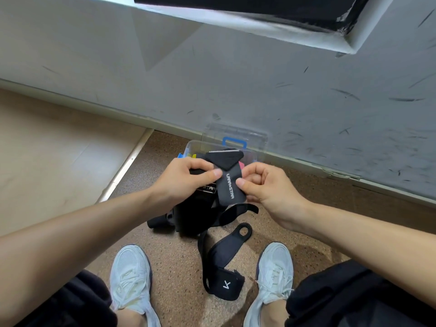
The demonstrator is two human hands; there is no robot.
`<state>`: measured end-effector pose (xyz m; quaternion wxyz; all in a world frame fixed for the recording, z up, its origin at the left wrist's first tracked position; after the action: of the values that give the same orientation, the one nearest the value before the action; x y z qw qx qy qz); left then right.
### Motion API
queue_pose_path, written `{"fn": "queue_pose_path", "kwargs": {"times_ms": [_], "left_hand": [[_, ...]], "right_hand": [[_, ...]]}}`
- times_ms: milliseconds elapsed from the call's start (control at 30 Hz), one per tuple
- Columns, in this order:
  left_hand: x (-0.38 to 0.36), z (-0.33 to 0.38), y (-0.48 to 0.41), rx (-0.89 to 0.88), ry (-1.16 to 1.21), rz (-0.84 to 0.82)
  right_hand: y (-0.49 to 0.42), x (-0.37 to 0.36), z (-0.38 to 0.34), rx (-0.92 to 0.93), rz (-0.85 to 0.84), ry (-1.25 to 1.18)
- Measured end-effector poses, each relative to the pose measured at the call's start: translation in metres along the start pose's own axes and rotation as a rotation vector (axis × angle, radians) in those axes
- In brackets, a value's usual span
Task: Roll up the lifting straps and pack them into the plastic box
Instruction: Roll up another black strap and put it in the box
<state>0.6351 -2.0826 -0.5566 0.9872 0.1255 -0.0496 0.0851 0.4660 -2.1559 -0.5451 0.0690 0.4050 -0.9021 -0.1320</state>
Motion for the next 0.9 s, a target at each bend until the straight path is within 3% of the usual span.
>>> {"fn": "queue_pose_path", "kwargs": {"times_ms": [100, 233, 333, 500, 667, 900], "left_hand": [[-0.004, -0.006, 0.002, 0.028, -0.075, -0.044], [0.000, -0.005, 0.004, -0.008, -0.152, -0.025], [0.008, -0.002, 0.005, -0.065, -0.081, -0.022], [0.015, -0.007, 0.005, 0.009, 0.035, -0.007], [0.022, -0.014, 0.001, 0.104, 0.107, -0.021], [0.025, 0.007, -0.002, 0.089, 0.142, -0.046]], "right_hand": [[-0.002, 0.018, -0.014, 0.061, 0.119, -0.042], [-0.002, 0.025, -0.024, 0.126, 0.097, 0.008], [-0.003, 0.026, -0.023, 0.121, 0.073, 0.066], [-0.008, 0.033, -0.032, 0.110, 0.042, 0.000], [-0.004, 0.051, -0.049, 0.209, 0.171, 0.178], [-0.007, 0.067, -0.069, 0.309, 0.264, 0.433]]}}
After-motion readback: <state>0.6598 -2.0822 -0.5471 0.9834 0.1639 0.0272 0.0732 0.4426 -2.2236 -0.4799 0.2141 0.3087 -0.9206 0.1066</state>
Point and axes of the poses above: each hand's wrist, its own y-axis away from the middle knuckle, its own x-axis out of the back of the hand, z = x × y, the point moved 8 cm from there along -y, towards the middle knuckle, and after that the axes turned 8 degrees about -z, right-handed, at the moved point
